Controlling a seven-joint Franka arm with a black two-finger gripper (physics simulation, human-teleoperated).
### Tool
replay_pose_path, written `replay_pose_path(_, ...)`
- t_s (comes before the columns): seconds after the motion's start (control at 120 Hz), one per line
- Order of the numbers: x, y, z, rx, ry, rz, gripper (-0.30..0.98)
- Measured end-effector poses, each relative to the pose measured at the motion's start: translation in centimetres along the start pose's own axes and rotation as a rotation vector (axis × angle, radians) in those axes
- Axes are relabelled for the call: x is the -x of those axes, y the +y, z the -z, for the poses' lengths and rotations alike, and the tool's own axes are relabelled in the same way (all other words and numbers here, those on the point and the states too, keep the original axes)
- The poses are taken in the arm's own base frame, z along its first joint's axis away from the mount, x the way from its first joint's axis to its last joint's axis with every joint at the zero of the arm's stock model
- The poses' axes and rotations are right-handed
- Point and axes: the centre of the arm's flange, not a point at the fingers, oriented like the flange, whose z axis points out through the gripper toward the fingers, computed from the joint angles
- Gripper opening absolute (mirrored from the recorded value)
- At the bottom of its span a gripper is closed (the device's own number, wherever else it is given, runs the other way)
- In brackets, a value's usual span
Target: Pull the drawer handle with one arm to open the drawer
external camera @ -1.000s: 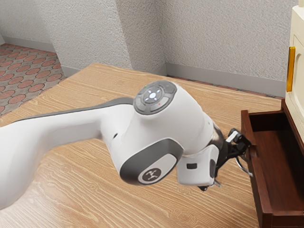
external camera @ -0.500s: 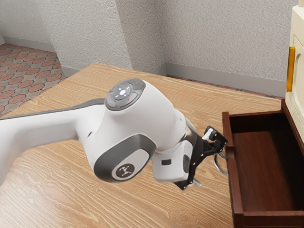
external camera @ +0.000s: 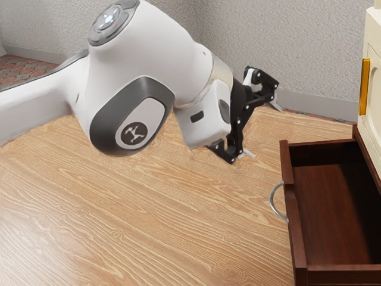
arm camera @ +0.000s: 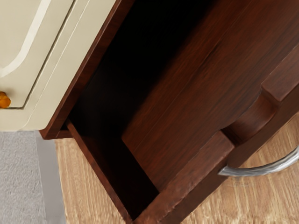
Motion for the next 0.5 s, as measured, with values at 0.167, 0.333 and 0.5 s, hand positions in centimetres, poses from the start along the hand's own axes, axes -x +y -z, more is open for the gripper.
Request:
replay_pose_path(0.167,11.0,-1.7,-0.6,0.133,-0.200,0.436,0.68)
replay_pose_path(0.333,19.5,0.9,-0.6,0.243,-0.356,0.845,0.68)
replay_pose_path(0.5,26.6,3.5,-0.5,0.274,-0.489,1.167,0.69)
